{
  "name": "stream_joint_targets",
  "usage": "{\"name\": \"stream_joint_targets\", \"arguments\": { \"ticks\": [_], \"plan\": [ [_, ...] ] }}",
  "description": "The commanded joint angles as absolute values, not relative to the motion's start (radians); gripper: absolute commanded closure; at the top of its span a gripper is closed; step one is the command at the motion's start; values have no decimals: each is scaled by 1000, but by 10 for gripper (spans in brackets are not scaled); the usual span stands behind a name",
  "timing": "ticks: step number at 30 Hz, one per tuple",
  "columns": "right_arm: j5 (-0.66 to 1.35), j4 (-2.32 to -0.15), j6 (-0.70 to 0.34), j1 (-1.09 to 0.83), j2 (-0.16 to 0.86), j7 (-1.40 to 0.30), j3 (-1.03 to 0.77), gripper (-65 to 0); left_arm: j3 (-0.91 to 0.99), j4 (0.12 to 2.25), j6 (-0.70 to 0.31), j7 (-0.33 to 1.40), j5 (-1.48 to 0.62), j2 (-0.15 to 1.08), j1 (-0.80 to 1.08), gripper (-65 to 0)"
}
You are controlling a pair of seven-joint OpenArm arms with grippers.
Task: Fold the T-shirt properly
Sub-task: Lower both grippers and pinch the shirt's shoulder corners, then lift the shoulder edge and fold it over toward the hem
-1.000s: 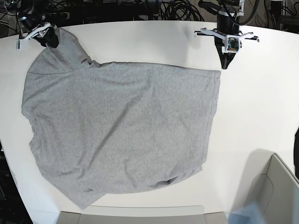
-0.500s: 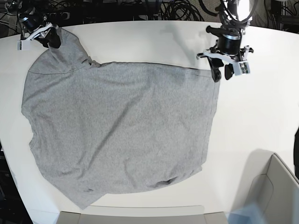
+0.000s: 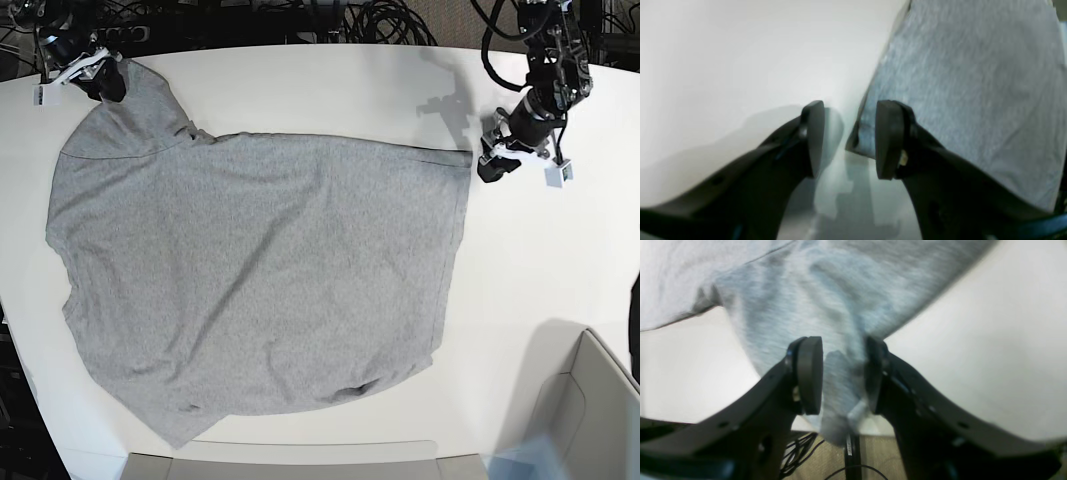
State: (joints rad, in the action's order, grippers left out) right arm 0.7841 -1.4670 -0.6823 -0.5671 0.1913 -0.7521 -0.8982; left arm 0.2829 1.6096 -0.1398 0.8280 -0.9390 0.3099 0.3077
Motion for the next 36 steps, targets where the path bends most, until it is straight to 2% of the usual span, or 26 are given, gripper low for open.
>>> {"name": "stream_joint_targets", "arguments": {
  "ticks": [1, 7, 15, 20, 22, 26, 27, 28, 32, 36],
  "plan": [
    [763, -1472, -698, -576, 203, -771, -908, -223, 288, 1607, -159, 814, -947, 318, 303, -256],
    [763, -1472, -698, -578, 216, -771, -909, -223, 282, 1555, -226, 829, -947, 314, 298, -256],
    [697, -1477, -698, -572, 208, -771, -900, -223, 154, 1503, -231, 829, -946, 314, 271, -250],
    [693, -1478, -698, -558, 197, -771, -900, -216, 139, 1501, -231, 829, -946, 314, 269, -233],
    [693, -1478, -698, -558, 200, -771, -900, -179, 139, 1501, -231, 829, -946, 314, 269, -196],
    [682, -1478, -698, -536, 202, -771, -900, -10, 142, 1483, -231, 829, -946, 314, 269, -45],
    [664, -1478, -698, -532, 202, -771, -900, 0, 145, 1475, -231, 828, -946, 314, 269, -10],
    [645, -1478, -698, -521, 202, -771, -900, 0, 147, 1474, -231, 828, -946, 314, 269, 0],
    [624, -1514, -698, -530, 203, -771, -908, 0, 150, 1517, -231, 828, -946, 317, 278, 0],
    [641, -1656, -698, -582, 197, -771, -944, 0, 234, 1636, -231, 837, -947, 315, 355, 0]
  ]
}}
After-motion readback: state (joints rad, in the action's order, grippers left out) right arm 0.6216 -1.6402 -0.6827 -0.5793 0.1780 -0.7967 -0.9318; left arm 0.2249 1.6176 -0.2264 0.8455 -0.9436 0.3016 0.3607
